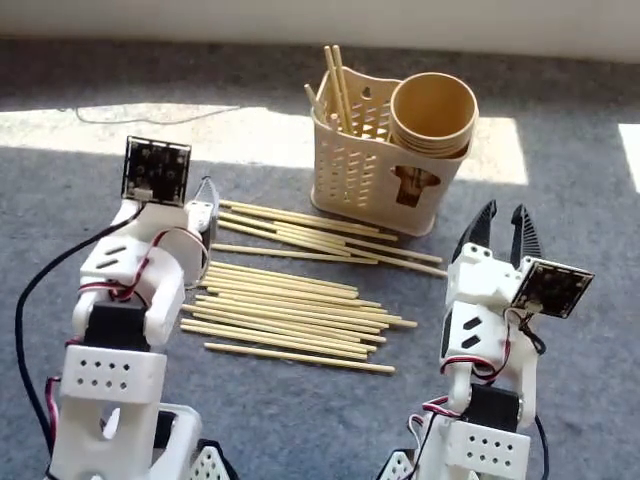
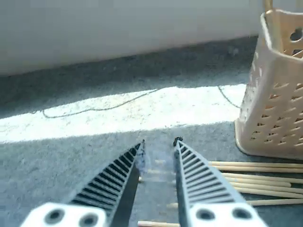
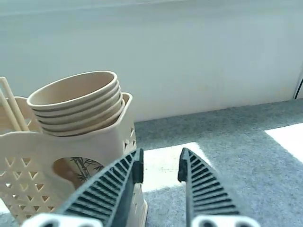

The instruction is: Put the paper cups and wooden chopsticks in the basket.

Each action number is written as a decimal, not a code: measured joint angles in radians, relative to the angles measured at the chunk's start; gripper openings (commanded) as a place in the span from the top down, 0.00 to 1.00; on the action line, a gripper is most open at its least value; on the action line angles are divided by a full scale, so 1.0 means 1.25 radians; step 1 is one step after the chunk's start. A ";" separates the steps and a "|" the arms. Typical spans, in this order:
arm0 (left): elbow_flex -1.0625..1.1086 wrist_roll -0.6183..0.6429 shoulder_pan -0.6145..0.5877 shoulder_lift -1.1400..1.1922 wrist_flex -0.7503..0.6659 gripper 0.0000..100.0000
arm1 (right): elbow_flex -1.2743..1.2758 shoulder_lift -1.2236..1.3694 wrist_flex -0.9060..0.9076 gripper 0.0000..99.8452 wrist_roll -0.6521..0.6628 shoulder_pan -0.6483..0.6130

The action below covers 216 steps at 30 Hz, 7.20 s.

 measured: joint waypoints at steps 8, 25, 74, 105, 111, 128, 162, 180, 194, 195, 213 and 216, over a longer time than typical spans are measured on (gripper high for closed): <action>0.206 0.000 -0.145 -0.134 0.000 0.89 | 0.000 0.000 0.103 0.88 0.092 -0.109; 0.550 0.000 -0.258 -0.632 0.002 0.89 | -0.136 -0.001 0.409 0.88 0.234 -0.414; 0.554 0.000 -0.273 -0.636 0.005 0.89 | -0.358 0.873 0.447 0.88 0.292 -0.921; 0.554 0.000 -0.291 -0.636 0.005 0.89 | -0.501 1.092 0.490 0.91 0.347 -0.921; 0.554 0.000 -0.301 -0.636 0.005 0.89 | -0.501 0.993 0.493 0.91 0.347 -0.921; 0.554 0.000 -0.301 -0.636 0.005 0.89 | -0.503 1.124 0.452 0.91 0.347 -0.874; 0.554 0.000 -0.301 -0.636 0.005 0.89 | -0.502 1.007 0.523 0.99 0.400 -0.868; 0.557 0.000 -0.301 -0.636 0.005 0.89 | -0.502 0.572 0.638 0.99 0.400 -0.613; 0.557 0.000 -0.301 -0.636 0.005 0.89 | -0.622 0.393 0.529 0.99 0.247 -0.579; 0.557 0.000 -0.301 -0.636 0.005 0.89 | -0.633 0.392 0.518 0.99 0.243 -0.579; 0.557 0.000 -0.301 -0.636 0.005 0.89 | -0.657 0.390 0.016 0.99 0.238 -0.497; 0.557 0.000 -0.301 -0.636 0.005 0.89 | -0.657 0.390 -0.038 0.99 0.237 -0.485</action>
